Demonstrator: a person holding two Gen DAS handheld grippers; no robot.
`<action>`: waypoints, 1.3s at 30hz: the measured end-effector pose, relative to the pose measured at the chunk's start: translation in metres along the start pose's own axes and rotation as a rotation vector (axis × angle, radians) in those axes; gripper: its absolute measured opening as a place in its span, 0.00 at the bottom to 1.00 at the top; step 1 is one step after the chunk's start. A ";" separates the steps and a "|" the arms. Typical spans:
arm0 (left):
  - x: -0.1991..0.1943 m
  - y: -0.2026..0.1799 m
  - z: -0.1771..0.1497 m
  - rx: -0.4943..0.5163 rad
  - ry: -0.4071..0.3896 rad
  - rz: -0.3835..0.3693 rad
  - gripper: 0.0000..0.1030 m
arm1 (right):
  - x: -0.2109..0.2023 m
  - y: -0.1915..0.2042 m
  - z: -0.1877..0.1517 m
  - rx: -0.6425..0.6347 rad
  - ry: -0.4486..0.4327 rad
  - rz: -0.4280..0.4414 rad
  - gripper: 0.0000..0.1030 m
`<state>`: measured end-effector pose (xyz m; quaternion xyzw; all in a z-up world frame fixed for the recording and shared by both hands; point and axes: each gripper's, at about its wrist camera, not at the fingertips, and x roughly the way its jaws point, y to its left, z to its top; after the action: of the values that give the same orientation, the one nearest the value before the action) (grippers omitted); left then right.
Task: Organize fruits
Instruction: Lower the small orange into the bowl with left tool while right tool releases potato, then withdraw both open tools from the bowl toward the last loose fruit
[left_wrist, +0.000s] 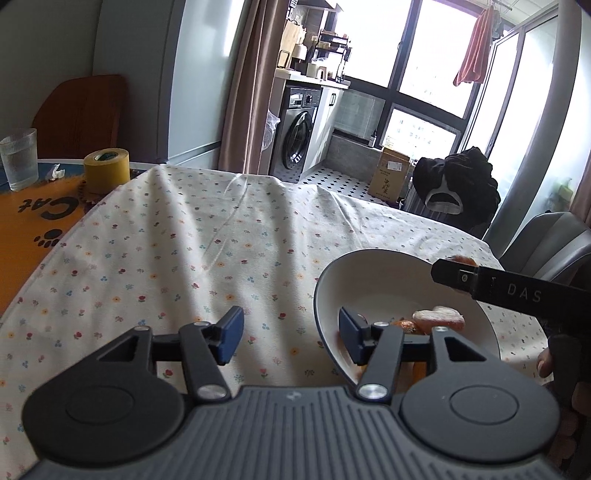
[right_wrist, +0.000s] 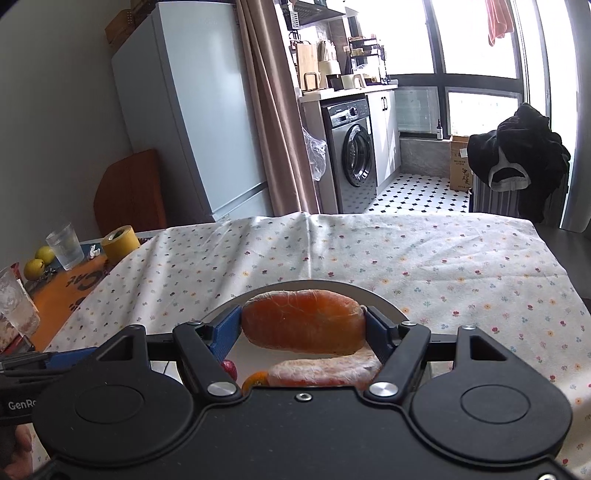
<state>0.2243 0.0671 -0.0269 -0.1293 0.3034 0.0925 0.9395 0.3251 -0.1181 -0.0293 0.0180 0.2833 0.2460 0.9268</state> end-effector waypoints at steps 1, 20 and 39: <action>-0.001 0.001 0.000 -0.004 -0.005 0.001 0.56 | 0.002 0.000 0.001 0.007 0.006 0.006 0.68; -0.026 -0.001 -0.007 0.004 -0.057 0.015 0.69 | -0.032 -0.014 -0.006 0.041 -0.019 0.013 0.86; -0.072 -0.019 -0.019 0.066 -0.112 -0.003 0.87 | -0.076 -0.020 -0.024 0.074 -0.050 0.018 0.98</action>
<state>0.1613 0.0368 0.0050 -0.0932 0.2532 0.0882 0.9589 0.2661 -0.1737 -0.0136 0.0608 0.2690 0.2433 0.9299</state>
